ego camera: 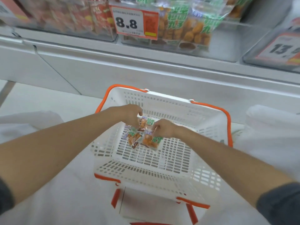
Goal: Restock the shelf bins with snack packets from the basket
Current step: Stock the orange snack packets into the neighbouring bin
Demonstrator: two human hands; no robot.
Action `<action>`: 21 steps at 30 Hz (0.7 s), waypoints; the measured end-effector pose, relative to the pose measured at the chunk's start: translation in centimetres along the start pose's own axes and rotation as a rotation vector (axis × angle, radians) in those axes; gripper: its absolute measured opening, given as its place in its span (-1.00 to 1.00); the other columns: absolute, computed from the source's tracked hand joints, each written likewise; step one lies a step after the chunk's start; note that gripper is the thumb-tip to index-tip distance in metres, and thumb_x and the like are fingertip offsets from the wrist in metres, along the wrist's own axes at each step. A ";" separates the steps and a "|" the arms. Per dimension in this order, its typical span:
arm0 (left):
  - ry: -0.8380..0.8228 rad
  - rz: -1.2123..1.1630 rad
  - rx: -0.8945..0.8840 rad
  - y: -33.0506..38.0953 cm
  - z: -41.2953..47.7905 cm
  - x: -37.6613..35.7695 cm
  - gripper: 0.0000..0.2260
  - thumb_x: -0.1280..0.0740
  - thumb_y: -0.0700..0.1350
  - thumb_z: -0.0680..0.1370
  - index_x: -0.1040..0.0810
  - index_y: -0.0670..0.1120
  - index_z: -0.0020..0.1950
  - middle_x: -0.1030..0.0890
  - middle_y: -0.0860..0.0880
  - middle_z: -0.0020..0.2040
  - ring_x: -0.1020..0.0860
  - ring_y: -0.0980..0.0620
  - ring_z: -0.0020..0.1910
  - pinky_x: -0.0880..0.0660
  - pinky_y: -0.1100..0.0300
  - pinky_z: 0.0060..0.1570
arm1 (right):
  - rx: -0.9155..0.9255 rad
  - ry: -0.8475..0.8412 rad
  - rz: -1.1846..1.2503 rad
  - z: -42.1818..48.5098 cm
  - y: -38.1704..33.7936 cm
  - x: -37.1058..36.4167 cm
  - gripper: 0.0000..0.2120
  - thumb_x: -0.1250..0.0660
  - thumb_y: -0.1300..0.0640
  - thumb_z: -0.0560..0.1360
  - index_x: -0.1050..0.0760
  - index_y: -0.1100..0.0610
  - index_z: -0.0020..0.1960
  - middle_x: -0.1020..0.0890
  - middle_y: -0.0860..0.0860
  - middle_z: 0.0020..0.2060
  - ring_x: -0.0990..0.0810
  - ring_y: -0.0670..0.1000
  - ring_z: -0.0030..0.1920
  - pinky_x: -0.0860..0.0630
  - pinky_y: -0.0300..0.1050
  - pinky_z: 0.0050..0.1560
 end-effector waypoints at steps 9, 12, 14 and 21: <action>0.038 -0.575 -0.380 5.4 -2.8 1.5 -0.48 -0.54 0.11 0.38 -0.54 0.00 0.28 -0.62 0.05 0.20 -0.60 0.09 0.13 -0.51 0.15 0.19 | 0.204 0.385 0.254 -12.2 -4.3 12.6 -0.86 -0.41 0.22 0.51 -0.56 0.32 -0.05 -0.54 0.07 -0.27 -0.48 -0.09 -0.25 -0.41 -0.19 -0.17; 0.128 -0.770 -0.446 7.3 -3.9 2.5 -0.85 -0.51 -0.03 0.45 -0.63 0.00 -0.03 -0.69 0.04 -0.12 -0.63 0.10 -0.14 -0.55 0.21 -0.04 | 0.276 0.560 0.154 -12.9 -6.2 14.0 -0.65 -0.34 -0.07 0.55 -0.55 0.24 -0.13 -0.60 0.19 -0.25 -0.49 0.05 -0.29 -0.43 -0.04 -0.22; 0.170 -0.825 -0.479 8.0 -4.6 3.4 -0.93 -0.49 -0.11 0.47 -0.62 0.02 -0.14 -0.68 0.07 -0.19 -0.63 0.17 -0.20 -0.54 0.28 -0.13 | 0.323 0.697 -0.023 -13.1 -7.5 14.8 -0.51 -0.22 -0.17 0.59 -0.47 0.23 -0.26 -0.52 0.13 -0.39 -0.44 0.07 -0.37 -0.39 0.02 -0.27; 0.155 -0.852 -0.530 10.2 -5.9 4.6 -0.88 -0.47 -0.16 0.47 -0.60 -0.08 -0.02 -0.71 0.03 -0.18 -0.64 0.16 -0.21 -0.54 0.31 -0.17 | 0.492 0.966 -0.386 -14.0 -7.9 17.7 -0.45 -0.10 -0.24 0.56 -0.39 0.14 -0.42 -0.44 0.01 -0.57 -0.45 0.10 -0.50 -0.40 -0.03 -0.42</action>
Point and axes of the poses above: each hand's wrist, its own z-axis towards the middle knuckle, its own x-axis out of the back of the hand, y = z × x, the point moved 2 cm from there along z, towards the middle knuckle
